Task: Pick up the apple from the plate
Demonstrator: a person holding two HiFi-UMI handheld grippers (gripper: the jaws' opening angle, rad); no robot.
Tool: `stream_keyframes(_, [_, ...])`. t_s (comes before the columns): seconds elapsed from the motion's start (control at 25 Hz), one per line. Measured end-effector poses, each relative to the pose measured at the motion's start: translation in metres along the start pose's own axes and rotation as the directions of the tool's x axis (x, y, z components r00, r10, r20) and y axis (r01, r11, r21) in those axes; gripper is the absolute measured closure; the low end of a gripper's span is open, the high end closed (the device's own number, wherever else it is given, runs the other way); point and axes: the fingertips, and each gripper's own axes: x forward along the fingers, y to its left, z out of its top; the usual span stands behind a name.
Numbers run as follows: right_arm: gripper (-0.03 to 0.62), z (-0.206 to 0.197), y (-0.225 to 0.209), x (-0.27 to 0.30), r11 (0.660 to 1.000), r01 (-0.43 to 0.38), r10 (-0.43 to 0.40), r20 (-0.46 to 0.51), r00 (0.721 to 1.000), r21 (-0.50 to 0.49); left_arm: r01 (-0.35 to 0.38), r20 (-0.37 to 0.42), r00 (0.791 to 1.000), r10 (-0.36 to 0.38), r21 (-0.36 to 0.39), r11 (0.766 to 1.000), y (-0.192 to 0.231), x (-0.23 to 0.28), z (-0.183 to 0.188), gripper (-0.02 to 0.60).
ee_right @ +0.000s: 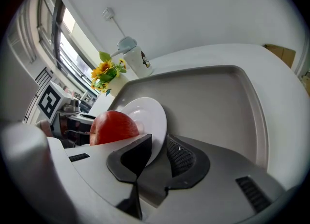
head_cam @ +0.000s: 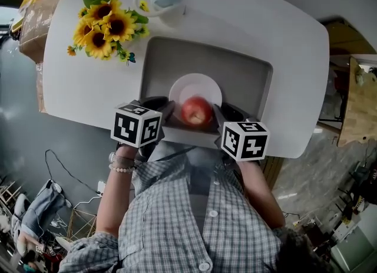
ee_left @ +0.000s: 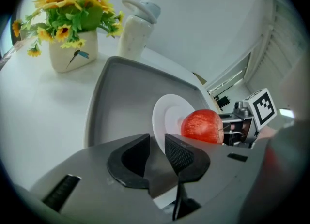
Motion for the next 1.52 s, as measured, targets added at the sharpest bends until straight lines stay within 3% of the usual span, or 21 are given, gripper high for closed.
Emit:
stream_keyframes(0.6, [0.513, 0.001, -0.003, 0.003, 0.995, -0.014, 0.019, -0.055, 0.998, 0.102, -0.046, -0.03, 0.999, 0.045, -0.042, 0.998, -0.005, 0.005, -0.002, 0.511])
stream_keyframes(1.0, [0.52, 0.002, -0.002, 0.005, 0.982, -0.013, 0.024, -0.06, 0.998, 0.187, -0.039, -0.096, 0.995, 0.021, -0.188, 0.981, -0.002, 0.006, -0.003, 0.522])
stream_keyframes(1.52, [0.528, 0.009, -0.001, 0.0, 0.97, 0.019, -0.002, -0.07, 0.998, 0.243, -0.012, -0.125, 0.992, -0.025, -0.286, 0.958, -0.001, 0.003, 0.002, 0.532])
